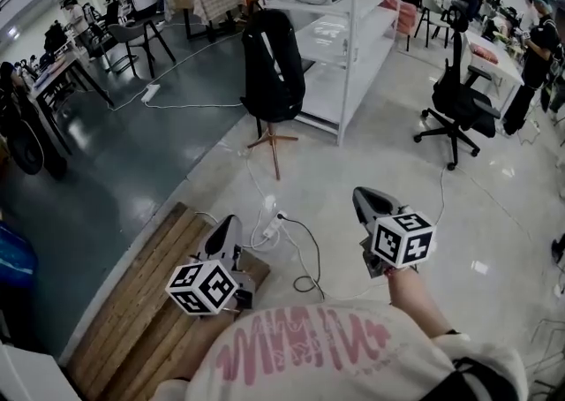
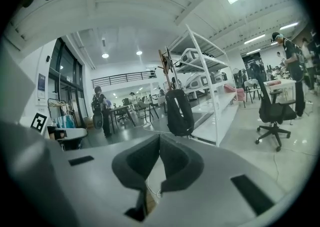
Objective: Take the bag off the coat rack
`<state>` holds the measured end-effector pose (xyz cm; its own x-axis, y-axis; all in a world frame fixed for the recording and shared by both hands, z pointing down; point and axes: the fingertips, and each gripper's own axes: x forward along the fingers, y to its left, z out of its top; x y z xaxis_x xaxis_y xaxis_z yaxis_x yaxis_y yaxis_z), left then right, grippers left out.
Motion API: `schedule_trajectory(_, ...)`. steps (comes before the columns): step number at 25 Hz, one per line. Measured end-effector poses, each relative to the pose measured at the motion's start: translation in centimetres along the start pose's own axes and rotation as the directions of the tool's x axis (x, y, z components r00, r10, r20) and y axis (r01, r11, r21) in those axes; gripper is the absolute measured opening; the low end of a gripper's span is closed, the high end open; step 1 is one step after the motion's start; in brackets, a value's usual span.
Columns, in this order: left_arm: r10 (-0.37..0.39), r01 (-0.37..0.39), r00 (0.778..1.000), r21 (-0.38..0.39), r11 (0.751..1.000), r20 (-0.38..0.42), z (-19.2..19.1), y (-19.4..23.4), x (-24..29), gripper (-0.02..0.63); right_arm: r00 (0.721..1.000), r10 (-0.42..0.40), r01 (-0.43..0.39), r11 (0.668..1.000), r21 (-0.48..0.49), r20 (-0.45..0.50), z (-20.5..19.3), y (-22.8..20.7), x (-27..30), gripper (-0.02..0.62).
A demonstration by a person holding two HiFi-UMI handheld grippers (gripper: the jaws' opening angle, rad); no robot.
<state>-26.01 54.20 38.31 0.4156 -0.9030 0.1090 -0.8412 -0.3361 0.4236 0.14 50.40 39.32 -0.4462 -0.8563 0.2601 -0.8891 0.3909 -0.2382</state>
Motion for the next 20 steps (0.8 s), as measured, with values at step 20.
schedule_trajectory(20,0.029,-0.028,0.998,0.017,0.999,-0.057,-1.0,-0.3,15.0,0.005,1.0,0.008,-0.007,0.996,0.092,-0.008,4.3,-12.4,10.6,0.006)
